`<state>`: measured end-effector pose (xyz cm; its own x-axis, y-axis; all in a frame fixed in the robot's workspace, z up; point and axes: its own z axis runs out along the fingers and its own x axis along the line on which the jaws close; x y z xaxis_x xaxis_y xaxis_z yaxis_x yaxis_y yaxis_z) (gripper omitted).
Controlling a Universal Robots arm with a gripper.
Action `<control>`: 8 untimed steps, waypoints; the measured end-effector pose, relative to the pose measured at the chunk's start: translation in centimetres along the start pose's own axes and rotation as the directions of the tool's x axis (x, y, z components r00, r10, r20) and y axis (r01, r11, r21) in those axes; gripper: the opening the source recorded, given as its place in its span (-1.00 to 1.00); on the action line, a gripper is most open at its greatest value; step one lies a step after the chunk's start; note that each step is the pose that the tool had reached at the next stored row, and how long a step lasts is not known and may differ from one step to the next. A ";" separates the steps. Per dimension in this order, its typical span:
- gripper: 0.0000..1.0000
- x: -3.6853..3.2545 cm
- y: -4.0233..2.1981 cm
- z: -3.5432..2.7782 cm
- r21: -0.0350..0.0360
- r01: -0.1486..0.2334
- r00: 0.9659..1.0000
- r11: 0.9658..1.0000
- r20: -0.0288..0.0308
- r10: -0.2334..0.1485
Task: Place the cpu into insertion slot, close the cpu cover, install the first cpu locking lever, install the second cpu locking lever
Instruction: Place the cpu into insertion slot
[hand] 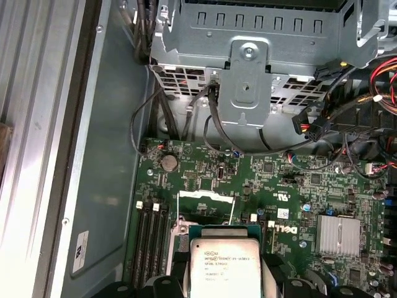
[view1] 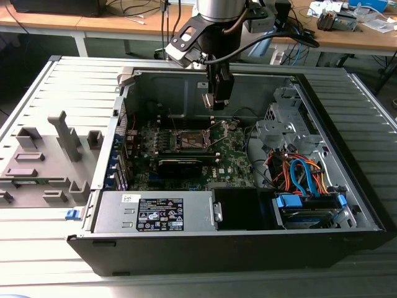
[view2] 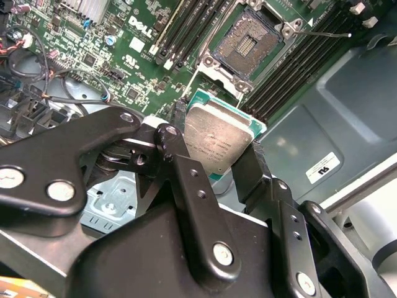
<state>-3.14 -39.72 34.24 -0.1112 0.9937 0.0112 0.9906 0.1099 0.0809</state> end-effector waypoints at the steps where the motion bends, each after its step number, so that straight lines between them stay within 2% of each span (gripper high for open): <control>1: 0.09 0.00 0.00 0.00 0.000 -0.002 1.000 1.000 0.000 0.002; 8: 0.09 0.00 0.00 0.00 0.000 -0.023 1.000 1.000 0.002 0.023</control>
<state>-3.14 -39.72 34.24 -0.0881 0.9961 0.0112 0.9929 0.0869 0.0809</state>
